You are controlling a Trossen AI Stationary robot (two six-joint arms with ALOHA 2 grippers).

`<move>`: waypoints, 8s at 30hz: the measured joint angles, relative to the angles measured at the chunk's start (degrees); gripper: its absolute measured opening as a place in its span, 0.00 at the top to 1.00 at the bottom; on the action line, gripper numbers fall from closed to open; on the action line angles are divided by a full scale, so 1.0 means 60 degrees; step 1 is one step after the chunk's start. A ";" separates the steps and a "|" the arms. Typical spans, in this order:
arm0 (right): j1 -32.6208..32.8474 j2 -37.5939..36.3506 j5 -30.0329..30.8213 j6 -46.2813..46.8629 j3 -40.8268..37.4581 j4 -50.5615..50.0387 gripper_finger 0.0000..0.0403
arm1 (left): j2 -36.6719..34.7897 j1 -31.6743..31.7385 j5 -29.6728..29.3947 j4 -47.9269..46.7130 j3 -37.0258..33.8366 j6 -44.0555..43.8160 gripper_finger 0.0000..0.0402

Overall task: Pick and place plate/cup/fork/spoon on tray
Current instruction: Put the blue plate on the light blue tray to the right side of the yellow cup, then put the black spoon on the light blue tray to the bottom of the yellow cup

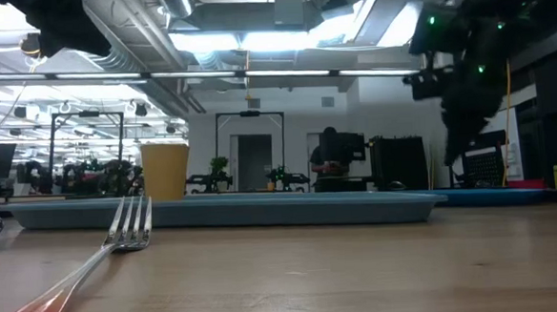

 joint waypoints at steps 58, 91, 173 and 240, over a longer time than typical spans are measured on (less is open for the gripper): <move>0.3586 0.3125 0.5020 0.0227 0.4284 -0.1377 0.99 | 0.0004 0.0004 -0.0007 -0.0009 0.0004 0.0009 0.83; 0.4918 0.5342 0.1809 -0.2283 0.4197 0.2172 0.87 | 0.0004 0.0003 -0.0007 -0.0078 0.0004 0.0013 0.83; 0.8501 0.5342 0.2764 0.7108 0.6145 0.1772 0.71 | 0.0066 0.0000 0.4546 0.0117 0.0011 -0.3178 0.83; 0.8510 0.6952 0.4087 1.0082 0.6153 0.3681 0.75 | 1.0851 -1.1497 -0.1846 0.1618 0.2244 -1.4732 0.84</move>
